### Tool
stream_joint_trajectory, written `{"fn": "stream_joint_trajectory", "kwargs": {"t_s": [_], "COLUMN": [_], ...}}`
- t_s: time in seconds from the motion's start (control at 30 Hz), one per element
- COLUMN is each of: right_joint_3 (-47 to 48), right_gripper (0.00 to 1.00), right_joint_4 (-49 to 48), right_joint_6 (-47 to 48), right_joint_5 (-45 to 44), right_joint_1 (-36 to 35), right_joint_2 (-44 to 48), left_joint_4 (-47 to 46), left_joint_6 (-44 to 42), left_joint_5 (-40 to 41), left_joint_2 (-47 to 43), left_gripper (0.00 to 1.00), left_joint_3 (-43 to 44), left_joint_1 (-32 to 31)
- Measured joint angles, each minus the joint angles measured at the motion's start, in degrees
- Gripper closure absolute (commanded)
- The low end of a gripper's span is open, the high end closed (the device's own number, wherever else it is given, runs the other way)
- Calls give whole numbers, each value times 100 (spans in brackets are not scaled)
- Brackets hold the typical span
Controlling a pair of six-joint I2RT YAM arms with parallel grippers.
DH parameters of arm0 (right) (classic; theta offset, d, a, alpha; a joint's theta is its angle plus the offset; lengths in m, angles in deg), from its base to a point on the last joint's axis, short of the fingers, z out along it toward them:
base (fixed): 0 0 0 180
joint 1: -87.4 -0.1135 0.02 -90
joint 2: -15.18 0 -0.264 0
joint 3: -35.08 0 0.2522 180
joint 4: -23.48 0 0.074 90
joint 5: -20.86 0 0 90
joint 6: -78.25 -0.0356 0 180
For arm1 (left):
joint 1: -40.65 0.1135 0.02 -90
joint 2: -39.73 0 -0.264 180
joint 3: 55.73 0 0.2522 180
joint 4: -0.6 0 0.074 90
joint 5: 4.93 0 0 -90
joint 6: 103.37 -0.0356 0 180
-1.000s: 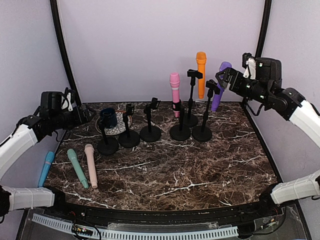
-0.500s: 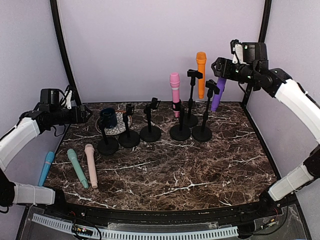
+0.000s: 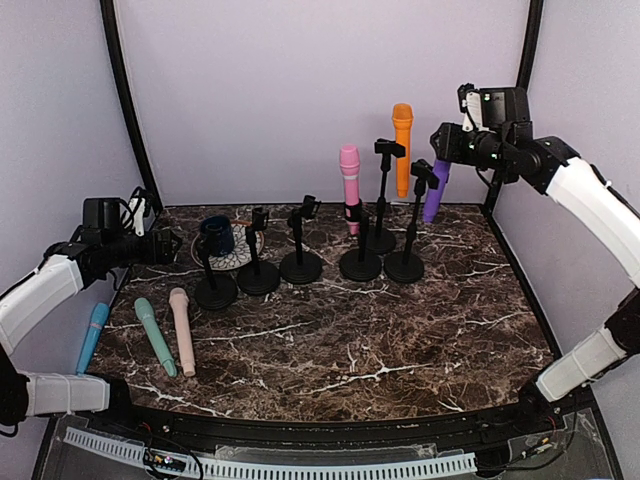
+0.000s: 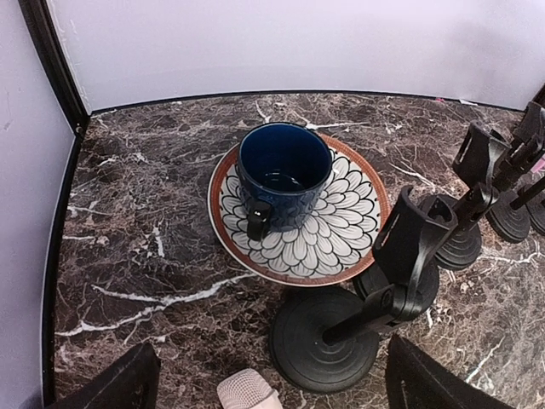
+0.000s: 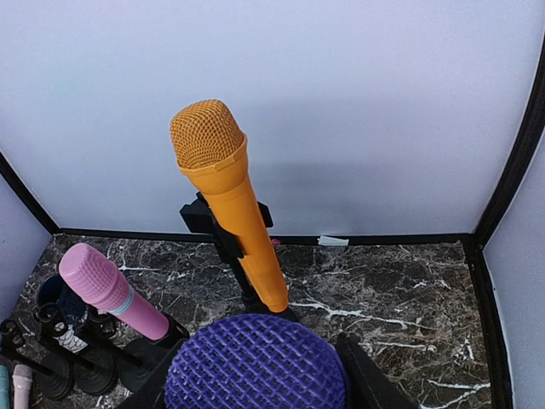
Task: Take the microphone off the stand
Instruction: Pick up the microphone stand with the microphone from the corner of the board, then pass from the right arm to the left
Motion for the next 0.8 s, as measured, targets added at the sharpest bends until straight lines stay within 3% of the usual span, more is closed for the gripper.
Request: {"fn": "stream_joint_trajectory", "kwargs": {"t_s": [0.3, 0.57, 0.8], "right_joint_3": [-411, -962, -1311], "right_gripper": [69, 70, 69], "right_joint_4": [201, 157, -339], "right_joint_6": [391, 442, 238], "right_joint_5": [514, 1646, 2142], "right_joint_1": [0, -114, -1082], "right_joint_2": [728, 1539, 1537], "left_joint_4": [-144, -380, -1200], "left_joint_6": [-142, -295, 85], "left_joint_5": [-52, -909, -1565], "left_joint_2": [-48, -348, -970], "left_gripper": [10, 13, 15], "left_joint_3": [-103, -304, -538], "left_joint_1": [0, -118, -1749]}}
